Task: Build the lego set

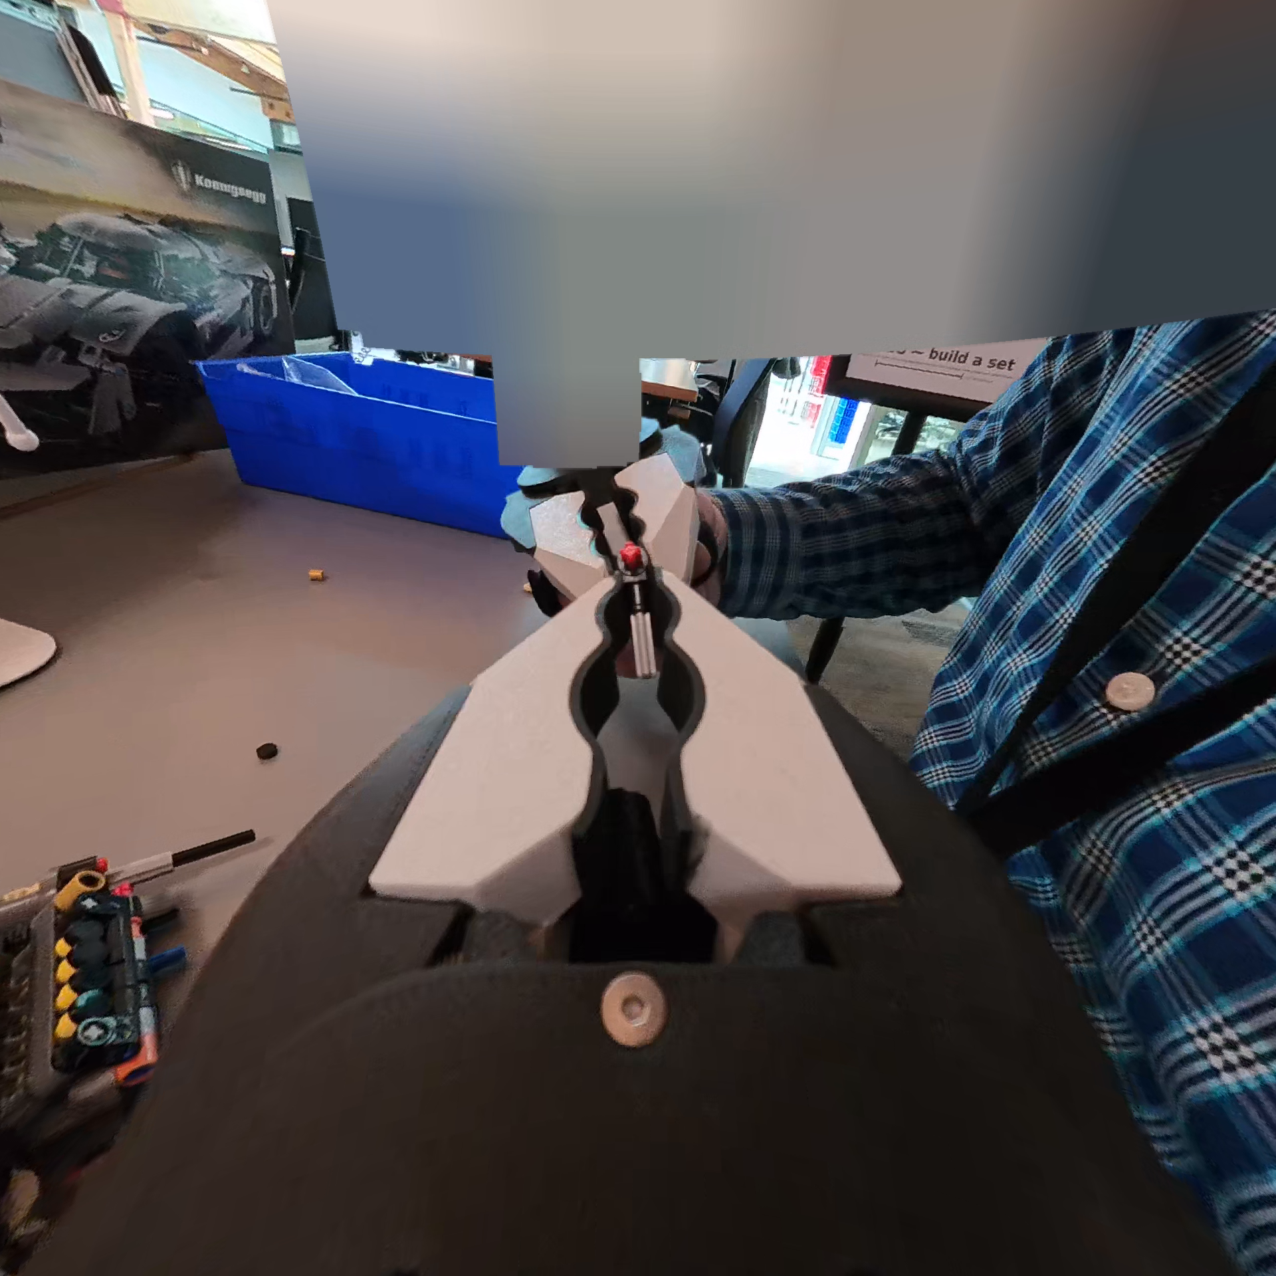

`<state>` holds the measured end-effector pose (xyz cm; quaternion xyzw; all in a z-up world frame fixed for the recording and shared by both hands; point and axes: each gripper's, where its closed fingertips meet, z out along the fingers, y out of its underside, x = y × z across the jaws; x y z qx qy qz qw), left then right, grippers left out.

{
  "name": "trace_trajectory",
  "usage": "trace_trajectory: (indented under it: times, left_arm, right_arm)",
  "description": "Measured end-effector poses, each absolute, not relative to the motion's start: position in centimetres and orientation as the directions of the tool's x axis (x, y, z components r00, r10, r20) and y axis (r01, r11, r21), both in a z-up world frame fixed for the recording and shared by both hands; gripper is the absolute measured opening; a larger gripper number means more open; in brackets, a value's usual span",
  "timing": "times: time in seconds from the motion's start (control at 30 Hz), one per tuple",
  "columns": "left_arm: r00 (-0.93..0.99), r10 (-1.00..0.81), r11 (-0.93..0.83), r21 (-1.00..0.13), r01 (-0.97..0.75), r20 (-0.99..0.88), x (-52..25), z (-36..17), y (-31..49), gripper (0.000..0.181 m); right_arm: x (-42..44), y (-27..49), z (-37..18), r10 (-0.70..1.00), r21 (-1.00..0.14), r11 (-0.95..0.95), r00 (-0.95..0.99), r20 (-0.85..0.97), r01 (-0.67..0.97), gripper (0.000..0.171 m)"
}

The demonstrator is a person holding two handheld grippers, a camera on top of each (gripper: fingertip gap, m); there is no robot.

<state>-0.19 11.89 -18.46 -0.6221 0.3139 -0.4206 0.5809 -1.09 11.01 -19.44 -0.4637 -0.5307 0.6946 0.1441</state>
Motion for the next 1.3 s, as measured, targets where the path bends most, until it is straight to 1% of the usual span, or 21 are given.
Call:
trace_trajectory:
  times: [0.07, 0.13, 0.33, 0.47, 0.6, 0.7, 0.77, 0.9, 1.0, 1.03, 1.07, 1.1, 1.13, 1.2, 1.27, 1.3]
  left_arm:
    - [0.463, -0.876, -0.102, -0.990, 0.098, 0.136, -0.2, -18.3, 11.9, 0.004]
    - [0.481, -0.871, -0.081, -0.995, 0.059, 0.100, -0.1, -18.6, 11.9, 0.005]
    - [0.491, -0.868, -0.054, -0.997, 0.055, 0.074, -0.1, -18.3, 11.8, 0.005]
    - [0.501, -0.863, -0.052, -0.998, 0.027, 0.059, -0.1, -18.8, 11.9, 0.005]
    - [0.497, -0.867, -0.044, -0.999, 0.027, 0.051, 0.0, -18.6, 11.7, 0.005]
    - [0.479, -0.875, -0.057, -0.997, 0.046, 0.072, 0.1, -18.6, 11.5, 0.005]
    - [0.478, -0.874, -0.059, -0.996, 0.066, 0.083, 0.2, -18.4, 11.5, 0.005]
    - [0.490, -0.864, -0.081, -0.993, 0.088, 0.114, -0.4, -18.6, 12.0, 0.005]
    - [0.467, -0.852, -0.172, -0.970, 0.174, 0.235, -0.9, -18.6, 12.7, 0.004]
    - [0.490, -0.836, -0.182, -0.967, 0.178, 0.248, -1.2, -18.6, 13.2, 0.004]
    - [0.465, -0.836, -0.225, -0.955, 0.194, 0.291, -1.3, -18.8, 13.3, 0.004]
    - [0.427, -0.833, -0.277, -0.934, 0.225, 0.350, -1.2, -19.0, 13.3, 0.004]
    - [0.417, -0.822, -0.300, -0.918, 0.260, 0.387, -1.4, -18.9, 13.5, 0.004]
    - [0.379, -0.796, -0.355, -0.871, 0.339, 0.472, -1.9, -18.5, 14.0, 0.004]
    - [0.348, -0.760, -0.392, -0.815, 0.427, 0.549, -2.7, -18.2, 14.7, 0.004]
    - [0.325, -0.757, -0.404, -0.798, 0.447, 0.566, -2.8, -18.0, 14.7, 0.004]
  right_arm:
    - [-1.1, 11.0, -19.2, 0.677, -0.861, -0.421, -0.533, -0.507, 0.284, 0.004]
    - [-1.1, 11.1, -19.4, 0.679, -0.853, -0.432, -0.517, -0.521, 0.293, 0.004]
    - [-1.1, 11.0, -19.1, 0.682, -0.855, -0.448, -0.518, -0.516, 0.263, 0.004]
    - [-1.2, 11.2, -19.5, 0.728, -0.873, -0.412, -0.481, -0.489, 0.263, 0.004]
    - [-1.1, 10.9, -19.4, 0.742, -0.892, -0.366, -0.495, -0.452, 0.266, 0.004]
    - [-1.1, 10.7, -19.4, 0.738, -0.894, -0.354, -0.506, -0.447, 0.274, 0.004]
    - [-1.0, 10.6, -19.1, 0.712, -0.891, -0.373, -0.535, -0.454, 0.258, 0.004]
    - [-1.5, 11.0, -19.1, 0.699, -0.877, -0.416, -0.533, -0.478, 0.240, 0.004]
    - [-1.9, 11.6, -18.9, 0.729, -0.884, -0.408, -0.501, -0.466, 0.229, 0.006]
    - [-1.9, 11.7, -18.7, 0.742, -0.892, -0.393, -0.495, -0.452, 0.225, 0.023]
    - [-1.9, 12.0, -18.8, 0.764, -0.900, -0.371, -0.474, -0.437, 0.231, 0.035]
    - [-1.7, 12.4, -18.9, 0.795, -0.911, -0.342, -0.445, -0.412, 0.232, 0.040]
    - [-1.6, 12.9, -18.9, 0.829, -0.924, -0.307, -0.413, -0.378, 0.230, 0.041]
    - [-1.4, 13.4, -19.1, 0.883, -0.941, -0.244, -0.348, -0.316, 0.236, 0.032]
    - [-1.4, 14.0, -19.4, 0.913, -0.940, -0.246, -0.268, -0.306, 0.236, 0.021]
    - [-1.4, 14.2, -19.7, 0.921, -0.936, -0.254, -0.234, -0.311, 0.245, 0.020]
